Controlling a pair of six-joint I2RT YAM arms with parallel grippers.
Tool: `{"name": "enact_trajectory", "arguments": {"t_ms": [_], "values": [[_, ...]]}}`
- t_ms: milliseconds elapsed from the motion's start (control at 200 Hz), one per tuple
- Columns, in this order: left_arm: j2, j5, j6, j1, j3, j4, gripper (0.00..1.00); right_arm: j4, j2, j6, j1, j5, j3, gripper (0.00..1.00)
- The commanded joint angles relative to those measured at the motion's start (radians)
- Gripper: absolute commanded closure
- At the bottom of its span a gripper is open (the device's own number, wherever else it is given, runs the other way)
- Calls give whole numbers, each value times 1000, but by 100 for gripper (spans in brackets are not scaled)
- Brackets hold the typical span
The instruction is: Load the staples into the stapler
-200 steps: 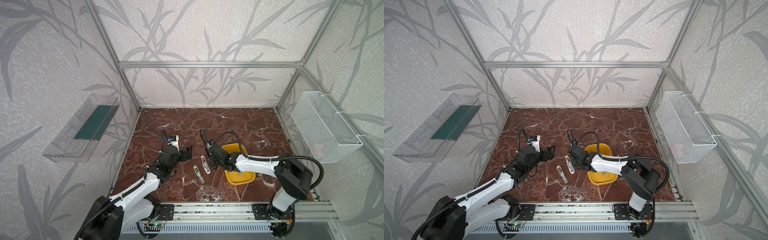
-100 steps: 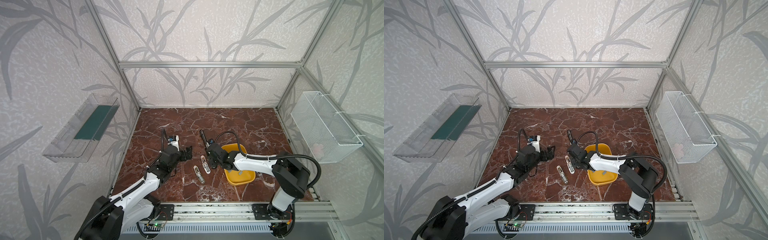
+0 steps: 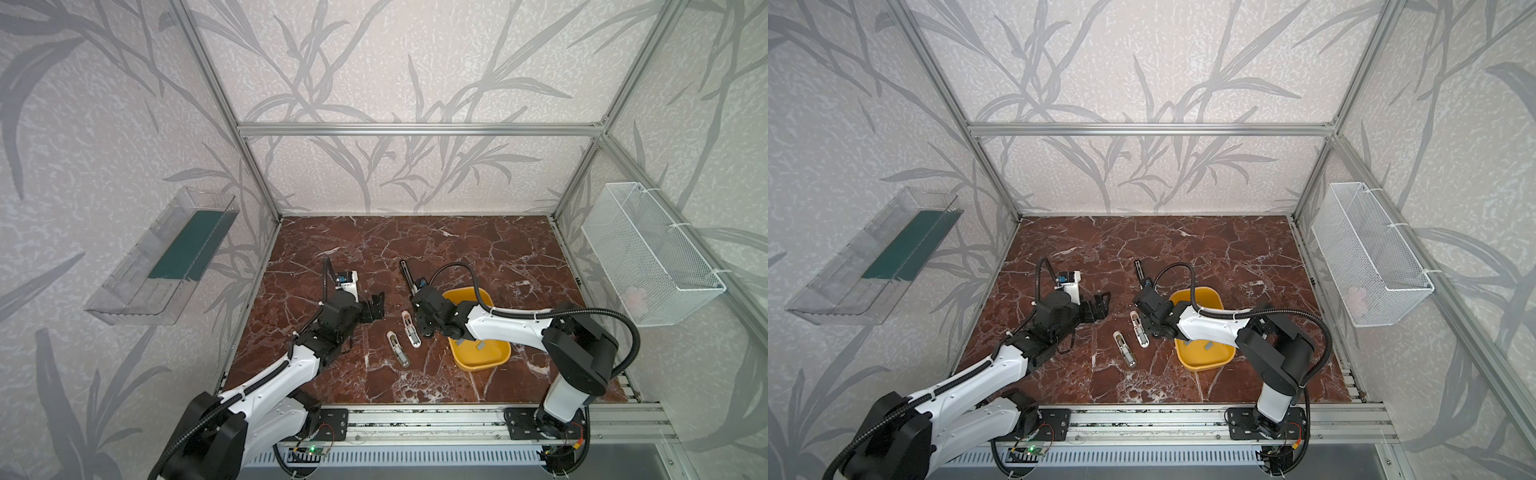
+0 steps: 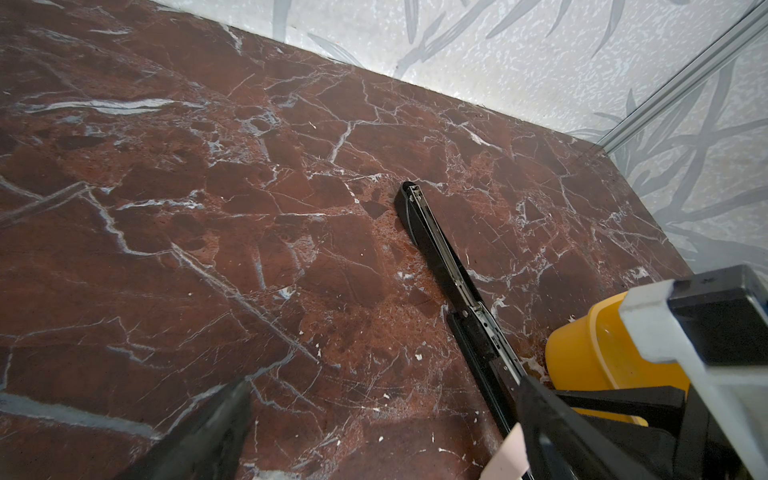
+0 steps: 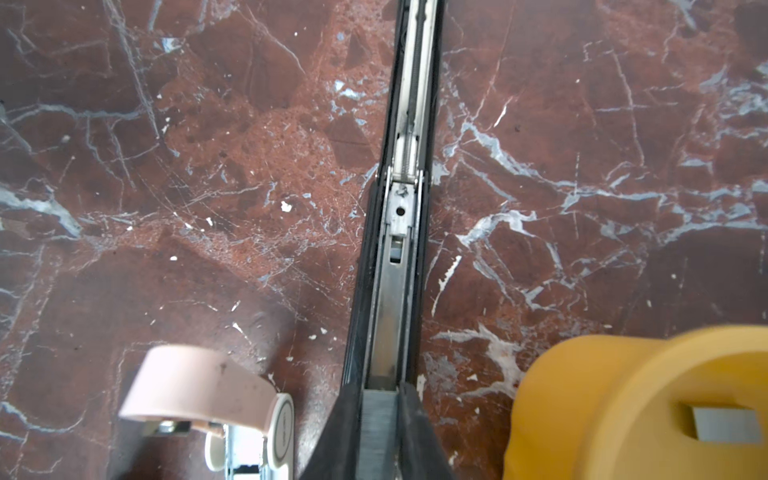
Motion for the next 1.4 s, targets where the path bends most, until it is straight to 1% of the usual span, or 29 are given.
{"name": "enact_trajectory", "arguments": {"t_ms": [0,335,1075,1225,1295,1395], "values": [[-19,-13,10,2,21,-5,1,-36,13,6,-1,-10,3,79],[-19,-11,10,3,21,-5,1,-29,-2,-2,0,-4,-3,77],[-17,-7,7,2,21,-3,1,-43,-18,1,0,71,-7,76],[-19,-7,8,1,20,-3,1,-32,-18,6,-1,78,-15,71],[-20,-5,8,1,21,-4,1,-30,-18,6,-1,77,-18,65],[-19,-5,7,2,21,-3,1,-26,-18,4,-1,76,-20,64]]}}
